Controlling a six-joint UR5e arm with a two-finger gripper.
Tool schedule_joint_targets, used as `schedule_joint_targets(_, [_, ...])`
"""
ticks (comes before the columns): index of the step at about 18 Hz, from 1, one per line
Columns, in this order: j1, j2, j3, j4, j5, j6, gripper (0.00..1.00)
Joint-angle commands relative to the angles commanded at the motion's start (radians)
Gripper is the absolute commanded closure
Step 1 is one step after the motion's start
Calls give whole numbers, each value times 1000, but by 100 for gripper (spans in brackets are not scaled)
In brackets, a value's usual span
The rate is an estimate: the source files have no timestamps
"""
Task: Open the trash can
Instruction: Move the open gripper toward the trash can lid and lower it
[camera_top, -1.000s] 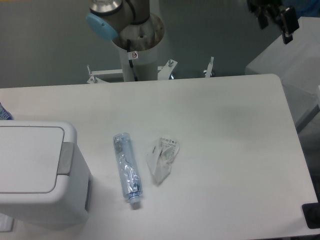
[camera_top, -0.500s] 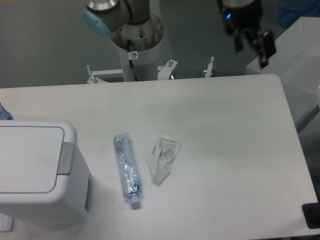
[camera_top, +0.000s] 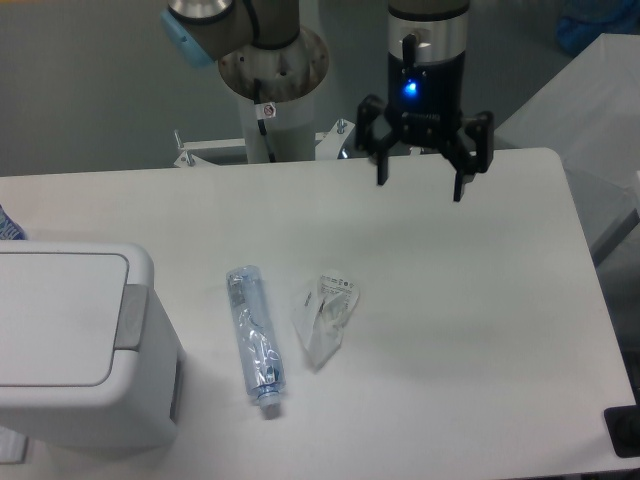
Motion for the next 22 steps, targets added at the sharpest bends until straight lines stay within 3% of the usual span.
schedule_joint_targets(2, [-25, -3, 6, 6, -28, -144, 0])
schedule_joint_targets(8, [-184, -57, 14, 32, -36, -415, 0])
schedule_joint_targets(12, [-264, -112, 21, 173, -36, -603, 0])
schedule_joint_targets(14, [-287, -124, 23, 195, -34, -645, 0])
schedule_joint_targets(22, [-333, -155, 12, 195, -29, -680, 0])
